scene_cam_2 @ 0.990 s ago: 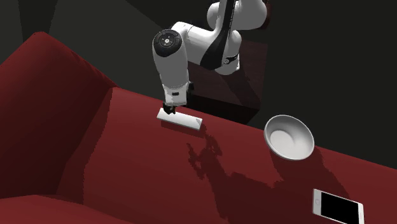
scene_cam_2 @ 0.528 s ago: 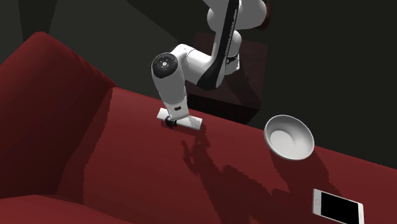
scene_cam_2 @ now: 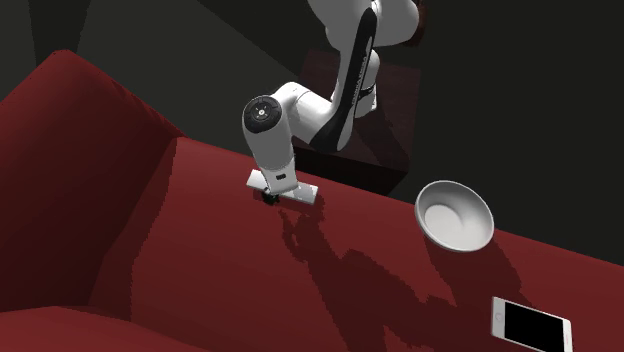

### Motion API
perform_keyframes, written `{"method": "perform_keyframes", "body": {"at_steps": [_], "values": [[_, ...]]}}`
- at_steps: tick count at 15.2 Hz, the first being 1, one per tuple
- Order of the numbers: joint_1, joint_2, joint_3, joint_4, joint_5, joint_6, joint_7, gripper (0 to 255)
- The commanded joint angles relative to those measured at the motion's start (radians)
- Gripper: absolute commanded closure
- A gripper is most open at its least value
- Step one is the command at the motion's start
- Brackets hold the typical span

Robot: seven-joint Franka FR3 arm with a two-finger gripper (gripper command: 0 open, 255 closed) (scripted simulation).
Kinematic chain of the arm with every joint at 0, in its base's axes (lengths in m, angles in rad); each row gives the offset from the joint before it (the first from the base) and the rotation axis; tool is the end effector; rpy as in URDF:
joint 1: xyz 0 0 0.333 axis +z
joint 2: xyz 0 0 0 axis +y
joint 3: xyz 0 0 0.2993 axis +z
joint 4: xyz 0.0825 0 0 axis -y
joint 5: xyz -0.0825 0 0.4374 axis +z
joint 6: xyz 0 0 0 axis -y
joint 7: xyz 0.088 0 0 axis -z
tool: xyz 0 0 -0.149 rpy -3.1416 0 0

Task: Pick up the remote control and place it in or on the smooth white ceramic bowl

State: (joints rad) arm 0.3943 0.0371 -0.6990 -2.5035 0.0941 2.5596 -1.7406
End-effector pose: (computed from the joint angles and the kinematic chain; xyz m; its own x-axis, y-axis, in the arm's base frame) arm 0.4772 -0.1531 0.1720 0.2101 0.9774 0.0250 0.9770 -0.2108 0.0321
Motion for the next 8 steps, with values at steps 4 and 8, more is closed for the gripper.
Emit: {"method": "perform_keyframes", "body": {"at_steps": [4, 8], "values": [[0.0, 0.001, 0.0, 0.0, 0.002, 0.001, -0.001, 0], [0.0, 0.001, 0.0, -0.001, 0.002, 0.002, -0.001, 255]]}}
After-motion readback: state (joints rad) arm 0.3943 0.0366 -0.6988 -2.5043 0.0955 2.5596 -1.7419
